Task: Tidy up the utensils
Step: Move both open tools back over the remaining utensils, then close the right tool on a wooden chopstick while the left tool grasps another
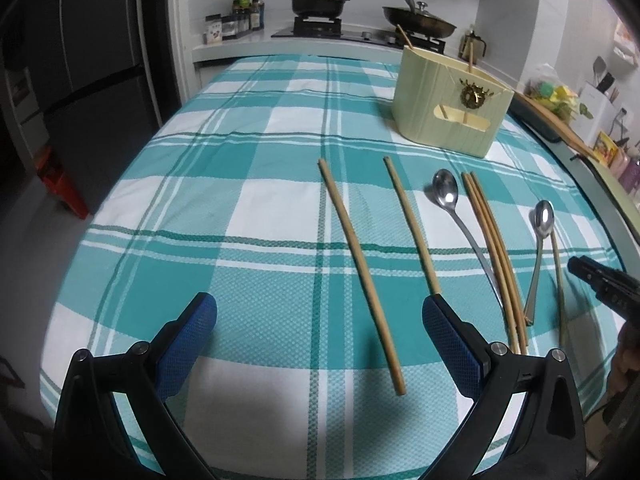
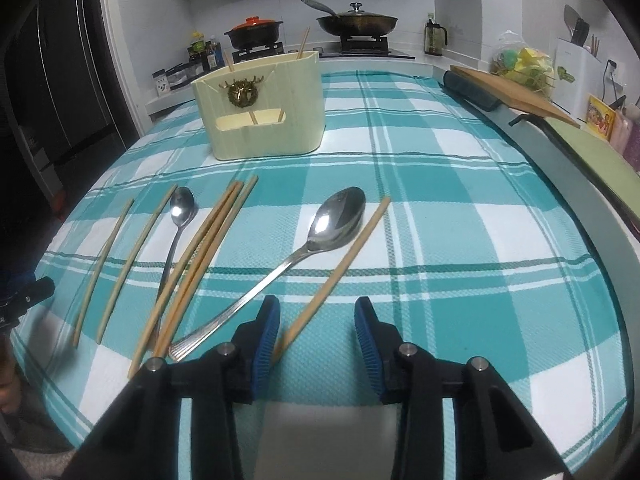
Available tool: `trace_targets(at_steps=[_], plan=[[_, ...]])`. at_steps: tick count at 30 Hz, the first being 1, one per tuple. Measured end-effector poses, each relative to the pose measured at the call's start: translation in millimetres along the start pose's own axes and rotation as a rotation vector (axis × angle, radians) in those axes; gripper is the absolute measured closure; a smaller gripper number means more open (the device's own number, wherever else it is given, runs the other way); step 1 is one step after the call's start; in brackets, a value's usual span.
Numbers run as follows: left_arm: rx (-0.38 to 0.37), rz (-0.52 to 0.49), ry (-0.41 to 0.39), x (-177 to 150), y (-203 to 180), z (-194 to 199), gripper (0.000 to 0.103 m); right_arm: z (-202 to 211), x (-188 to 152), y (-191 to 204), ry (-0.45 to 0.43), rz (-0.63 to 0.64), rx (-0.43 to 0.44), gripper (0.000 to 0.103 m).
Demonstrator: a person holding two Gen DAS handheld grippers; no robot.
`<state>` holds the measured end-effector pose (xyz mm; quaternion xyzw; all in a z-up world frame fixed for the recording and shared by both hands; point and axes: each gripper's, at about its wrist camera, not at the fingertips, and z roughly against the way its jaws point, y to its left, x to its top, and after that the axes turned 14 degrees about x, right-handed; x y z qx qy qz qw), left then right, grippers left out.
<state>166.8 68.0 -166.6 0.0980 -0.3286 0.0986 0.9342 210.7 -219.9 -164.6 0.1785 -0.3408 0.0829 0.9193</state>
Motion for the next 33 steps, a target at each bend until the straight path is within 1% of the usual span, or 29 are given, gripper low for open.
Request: trace_targets(at_steps=[1, 2, 4, 5, 6, 8, 10, 14, 19, 21, 23, 24, 25, 27, 29, 33], plan=[[0.002, -0.002, 0.002, -0.8, -0.2, -0.6, 0.001, -8.9, 2.4, 0.9, 0.012, 0.003, -0.004, 0.065], [0.004, -0.006, 0.003, -1.5, -0.9, -1.0, 0.001, -18.0, 3.8, 1.4, 0.028, 0.007, -0.010, 0.068], [0.011, -0.019, 0.004, -2.9, -2.8, -1.6, 0.001, -33.5, 3.8, -1.5, 0.057, 0.005, -0.025, 0.079], [0.014, -0.024, 0.004, -3.5, -3.3, -1.9, 0.001, -38.1, 2.8, -4.5, 0.069, 0.002, -0.033, 0.082], [0.019, -0.027, 0.003, -4.2, -3.4, -2.3, 0.001, -37.6, 1.7, -5.5, 0.055, 0.008, -0.042, 0.088], [0.023, -0.025, 0.008, -4.6, -3.3, -4.8, 0.001, -34.2, -0.1, -7.9, 0.061, 0.011, -0.068, 0.090], [0.019, -0.014, 0.020, -4.5, -1.7, -8.4, 0.001, -27.8, -3.9, -15.3, 0.062, -0.025, -0.098, 0.093], [0.010, 0.001, 0.038, -2.6, 0.3, -15.4, 0.001, -13.4, -13.5, -28.0, 0.072, -0.046, -0.158, 0.095], [-0.008, 0.005, 0.059, 4.6, -1.6, -28.8, 0.001, 3.1, -25.7, -35.2, 0.092, -0.069, -0.210, 0.095], [-0.014, 0.004, 0.077, 10.0, -4.8, -37.1, 0.001, 7.4, -27.8, -37.1, 0.096, -0.083, -0.205, 0.095], [-0.025, 0.005, 0.089, 16.3, -7.7, -43.7, 0.001, 9.1, -27.4, -40.1, 0.096, -0.106, -0.185, 0.093], [-0.027, 0.005, 0.091, 18.8, -8.0, -45.8, 0.001, 10.5, -27.0, -42.8, 0.095, -0.120, -0.166, 0.089], [-0.028, 0.004, 0.093, 22.2, -8.8, -48.1, 0.001, 11.8, -26.4, -45.5, 0.094, -0.132, -0.143, 0.081], [-0.032, -0.002, 0.097, 27.3, -10.9, -51.6, 0.001, 14.5, -24.8, -49.9, 0.097, -0.152, -0.114, 0.071], [-0.037, -0.013, 0.105, 31.5, -12.6, -55.3, 0.001, 16.8, -22.5, -53.5, 0.107, -0.157, -0.090, 0.071], [-0.042, -0.034, 0.114, 38.5, -12.5, -60.8, 0.001, 16.1, -14.8, -56.5, 0.155, -0.140, -0.042, 0.071]])
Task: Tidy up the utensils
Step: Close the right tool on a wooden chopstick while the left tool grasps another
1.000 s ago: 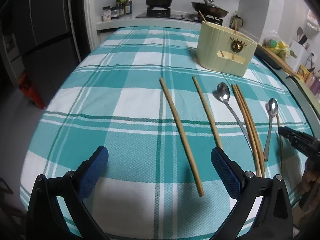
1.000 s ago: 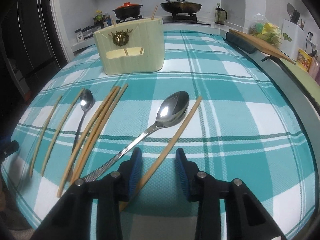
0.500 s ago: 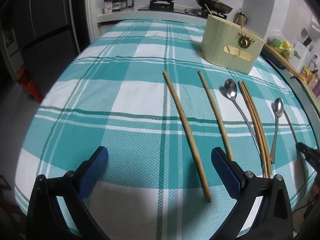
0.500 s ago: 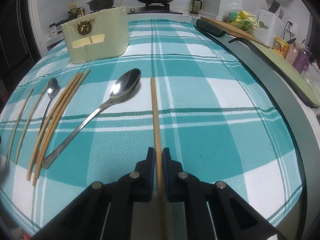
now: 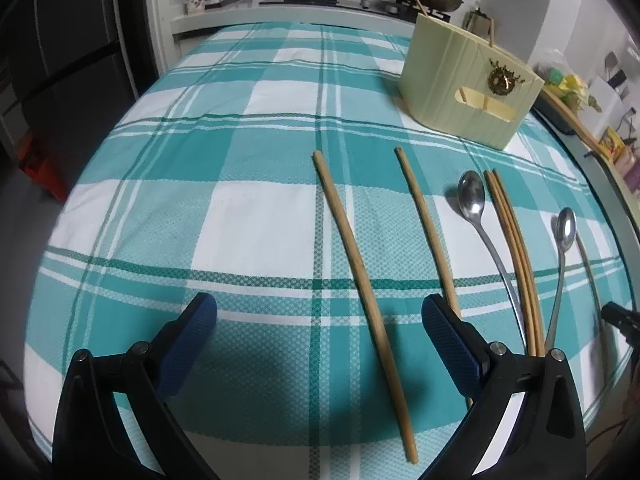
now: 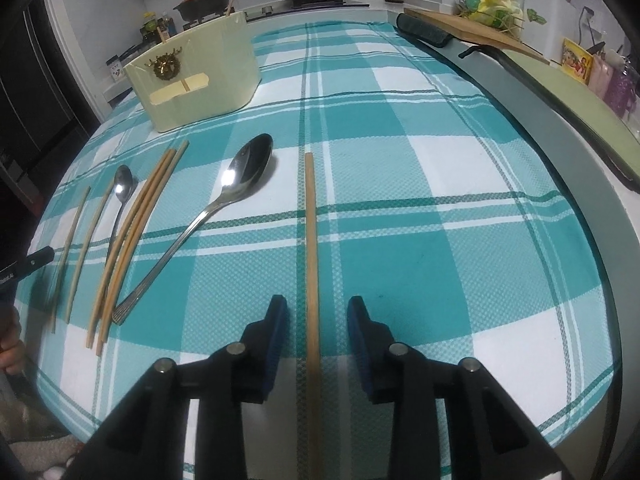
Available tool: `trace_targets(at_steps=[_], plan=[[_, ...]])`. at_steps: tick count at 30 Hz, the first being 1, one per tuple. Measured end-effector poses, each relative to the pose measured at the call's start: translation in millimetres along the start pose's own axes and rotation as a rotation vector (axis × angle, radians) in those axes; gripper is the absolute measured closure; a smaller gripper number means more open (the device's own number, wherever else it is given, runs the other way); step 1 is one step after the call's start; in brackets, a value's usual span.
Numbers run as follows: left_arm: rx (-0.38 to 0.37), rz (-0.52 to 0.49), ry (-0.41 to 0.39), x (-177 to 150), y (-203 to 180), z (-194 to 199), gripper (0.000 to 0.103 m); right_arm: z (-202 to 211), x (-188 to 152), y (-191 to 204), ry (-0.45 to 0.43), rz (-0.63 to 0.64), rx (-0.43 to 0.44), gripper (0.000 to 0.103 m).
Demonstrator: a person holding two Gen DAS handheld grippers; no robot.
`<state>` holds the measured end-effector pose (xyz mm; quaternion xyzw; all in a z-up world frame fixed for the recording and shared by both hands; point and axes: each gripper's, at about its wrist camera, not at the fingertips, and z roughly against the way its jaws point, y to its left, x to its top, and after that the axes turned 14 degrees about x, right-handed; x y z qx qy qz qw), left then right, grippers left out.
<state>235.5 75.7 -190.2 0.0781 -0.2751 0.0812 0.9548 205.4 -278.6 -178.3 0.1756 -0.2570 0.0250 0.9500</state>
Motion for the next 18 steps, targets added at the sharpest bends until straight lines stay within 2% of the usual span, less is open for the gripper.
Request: trace_targets(at_steps=[5, 8, 14, 18], plan=[[-0.021, 0.026, 0.019, 17.5, 9.3, -8.8, 0.002, -15.6, 13.8, 0.2, 0.096, 0.054, 0.019, 0.071], [-0.018, 0.022, 0.036, 28.4, 9.8, -19.2, 0.007, -23.5, 22.4, -2.3, 0.108, 0.074, -0.001, 0.071], [0.009, -0.031, 0.090, 45.1, -3.2, -47.6, 0.021, -35.2, 43.7, -7.9, 0.136, 0.092, -0.003, 0.071], [0.043, -0.120, 0.079, 55.0, -18.4, -53.9, 0.027, -45.1, 60.8, -8.4, 0.167, 0.106, 0.007, 0.071]])
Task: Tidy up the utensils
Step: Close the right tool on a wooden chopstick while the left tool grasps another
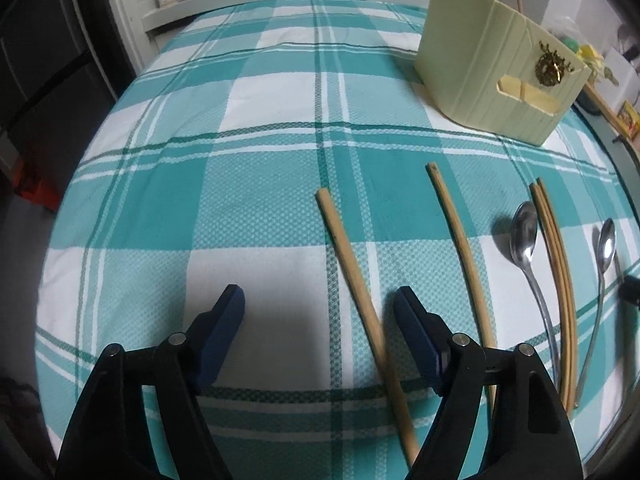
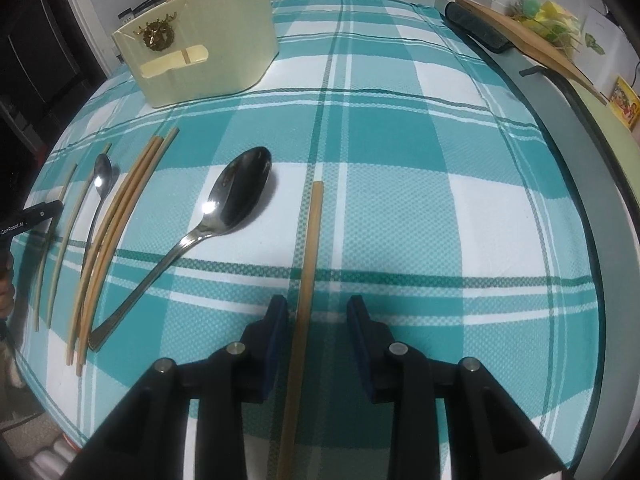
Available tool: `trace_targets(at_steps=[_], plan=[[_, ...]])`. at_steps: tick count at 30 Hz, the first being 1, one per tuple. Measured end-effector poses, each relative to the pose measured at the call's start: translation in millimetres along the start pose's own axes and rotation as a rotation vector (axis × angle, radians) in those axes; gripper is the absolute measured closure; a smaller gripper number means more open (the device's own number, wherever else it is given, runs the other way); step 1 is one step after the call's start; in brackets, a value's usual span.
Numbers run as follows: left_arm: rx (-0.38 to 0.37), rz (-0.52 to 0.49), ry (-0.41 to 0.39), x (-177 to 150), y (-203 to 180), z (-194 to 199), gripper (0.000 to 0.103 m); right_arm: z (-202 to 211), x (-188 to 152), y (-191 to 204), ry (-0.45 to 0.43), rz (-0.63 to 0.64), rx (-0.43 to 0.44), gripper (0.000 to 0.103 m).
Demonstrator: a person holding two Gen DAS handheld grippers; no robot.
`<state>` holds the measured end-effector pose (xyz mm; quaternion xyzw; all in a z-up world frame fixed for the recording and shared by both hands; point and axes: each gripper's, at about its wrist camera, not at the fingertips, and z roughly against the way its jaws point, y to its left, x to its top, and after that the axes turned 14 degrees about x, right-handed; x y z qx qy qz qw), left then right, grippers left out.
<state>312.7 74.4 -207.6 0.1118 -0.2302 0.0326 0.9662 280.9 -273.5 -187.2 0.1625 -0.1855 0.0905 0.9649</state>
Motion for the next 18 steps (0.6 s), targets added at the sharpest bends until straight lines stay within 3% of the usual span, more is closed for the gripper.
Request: trace_targets(at_steps=[5, 7, 9, 13, 18], plan=[[-0.031, -0.045, 0.015, 18.3, -9.4, -2.6, 0.055, -11.4, 28.0, -4.0, 0.017, 0.018, -0.007, 0.076], [-0.053, -0.046, 0.022, 24.1, -11.0, -4.0, 0.080, -15.7, 39.1, -6.6, 0.024, 0.019, -0.024, 0.089], [-0.067, -0.039, 0.024, 26.9, -12.0, -4.7, 0.093, -18.5, 47.4, -8.8, 0.033, 0.014, -0.026, 0.094], [-0.119, 0.014, -0.002, 27.5, -4.6, 2.9, 0.098, -17.4, 53.1, -13.7, 0.007, -0.017, -0.001, 0.096], [-0.154, 0.058, -0.098, 26.3, 9.5, 38.5, 0.098, 6.6, 49.1, -9.3, -0.104, -0.035, 0.044, 0.096]])
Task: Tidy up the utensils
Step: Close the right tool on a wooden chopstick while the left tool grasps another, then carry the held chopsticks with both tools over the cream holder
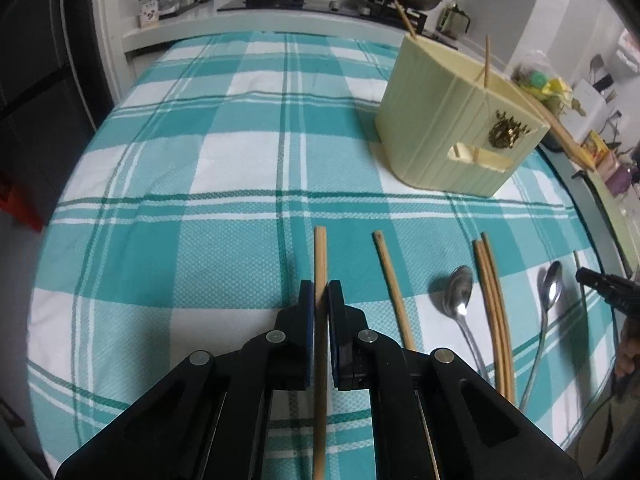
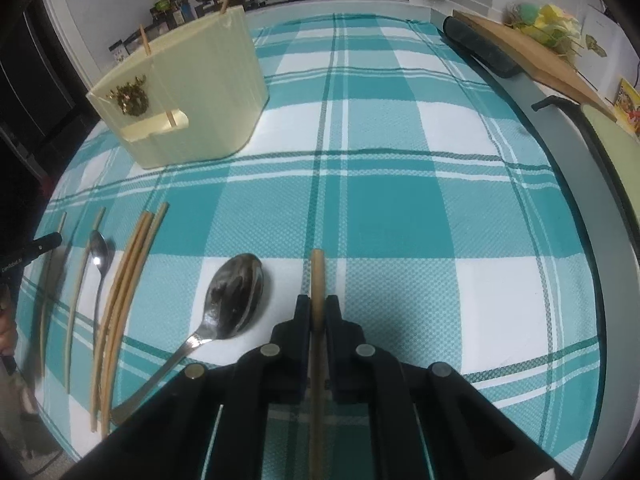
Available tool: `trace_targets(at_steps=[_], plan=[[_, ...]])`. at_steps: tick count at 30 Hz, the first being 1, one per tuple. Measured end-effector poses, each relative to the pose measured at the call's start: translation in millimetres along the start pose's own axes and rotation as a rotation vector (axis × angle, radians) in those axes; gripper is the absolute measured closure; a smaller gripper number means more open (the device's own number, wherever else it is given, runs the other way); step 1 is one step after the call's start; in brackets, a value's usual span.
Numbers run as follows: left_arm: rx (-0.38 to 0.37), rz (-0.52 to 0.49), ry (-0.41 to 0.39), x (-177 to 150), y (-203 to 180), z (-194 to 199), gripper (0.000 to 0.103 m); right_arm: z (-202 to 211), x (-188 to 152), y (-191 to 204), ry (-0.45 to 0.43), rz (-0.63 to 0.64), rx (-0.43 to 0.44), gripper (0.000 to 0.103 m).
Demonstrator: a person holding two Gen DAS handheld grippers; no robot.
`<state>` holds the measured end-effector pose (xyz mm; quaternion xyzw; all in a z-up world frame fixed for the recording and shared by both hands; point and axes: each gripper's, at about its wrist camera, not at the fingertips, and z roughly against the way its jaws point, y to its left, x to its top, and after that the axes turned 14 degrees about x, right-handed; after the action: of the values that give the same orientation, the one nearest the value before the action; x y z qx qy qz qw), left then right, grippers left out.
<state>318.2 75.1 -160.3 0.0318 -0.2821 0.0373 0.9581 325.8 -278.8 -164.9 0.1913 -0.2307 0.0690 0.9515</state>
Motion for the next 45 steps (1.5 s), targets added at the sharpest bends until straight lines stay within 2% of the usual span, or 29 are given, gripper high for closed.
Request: trace_targets(at_steps=[13, 19, 33, 39, 45], plan=[[-0.091, 0.026, -0.248, 1.8, 9.2, 115.4, 0.098, 109.1, 0.7, 57.5, -0.295, 0.147, 0.037, 0.096], [-0.123, 0.030, -0.321, -1.5, 6.6, 143.6, 0.098, 147.4, -5.0, 78.3, -0.397, 0.191, 0.053, 0.096], [-0.161, 0.029, -0.399, -0.2, 0.3, 175.3, 0.099, 180.6, -10.9, 106.8, -0.514, 0.241, 0.050, 0.096], [-0.161, 0.009, -0.426, 5.6, -0.6, 181.5, 0.099, 191.8, -5.4, 113.8, -0.546, 0.260, 0.046, 0.096], [-0.161, 0.001, -0.421, 20.0, -0.2, 178.5, 0.099, 193.6, 9.5, 111.3, -0.544, 0.260, 0.040, 0.096]])
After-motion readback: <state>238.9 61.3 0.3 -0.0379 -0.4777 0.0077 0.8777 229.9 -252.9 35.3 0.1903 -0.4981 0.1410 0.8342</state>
